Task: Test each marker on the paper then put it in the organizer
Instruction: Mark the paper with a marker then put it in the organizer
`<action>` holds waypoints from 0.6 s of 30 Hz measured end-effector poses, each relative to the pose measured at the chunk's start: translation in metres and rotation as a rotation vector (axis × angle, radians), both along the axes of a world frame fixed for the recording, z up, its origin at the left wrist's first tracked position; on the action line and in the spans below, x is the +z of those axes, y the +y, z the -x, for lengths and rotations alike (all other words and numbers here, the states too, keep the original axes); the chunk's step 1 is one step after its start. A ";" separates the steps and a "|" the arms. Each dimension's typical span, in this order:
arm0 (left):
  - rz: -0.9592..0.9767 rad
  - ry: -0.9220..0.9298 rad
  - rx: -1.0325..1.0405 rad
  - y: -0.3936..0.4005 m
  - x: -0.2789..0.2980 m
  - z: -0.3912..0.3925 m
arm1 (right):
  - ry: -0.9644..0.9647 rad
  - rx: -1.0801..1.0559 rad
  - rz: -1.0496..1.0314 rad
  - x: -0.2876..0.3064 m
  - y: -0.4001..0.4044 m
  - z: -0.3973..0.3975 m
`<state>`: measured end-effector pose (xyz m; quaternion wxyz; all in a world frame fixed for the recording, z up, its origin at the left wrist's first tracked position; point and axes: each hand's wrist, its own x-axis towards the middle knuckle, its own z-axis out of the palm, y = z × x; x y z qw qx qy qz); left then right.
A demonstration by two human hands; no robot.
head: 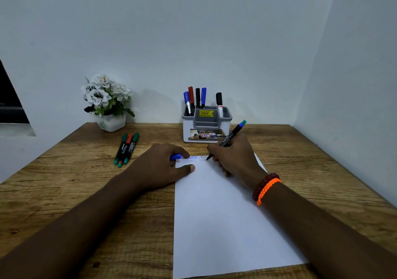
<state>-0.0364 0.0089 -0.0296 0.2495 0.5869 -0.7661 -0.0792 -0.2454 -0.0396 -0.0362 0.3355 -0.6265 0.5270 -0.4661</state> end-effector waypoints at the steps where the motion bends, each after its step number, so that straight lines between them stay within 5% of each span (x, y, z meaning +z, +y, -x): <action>1: 0.003 0.000 0.001 -0.001 -0.001 -0.001 | 0.008 -0.005 0.003 -0.001 -0.001 0.000; 18: 0.004 -0.004 0.000 -0.002 -0.001 -0.001 | 0.018 -0.049 0.037 -0.010 -0.014 0.002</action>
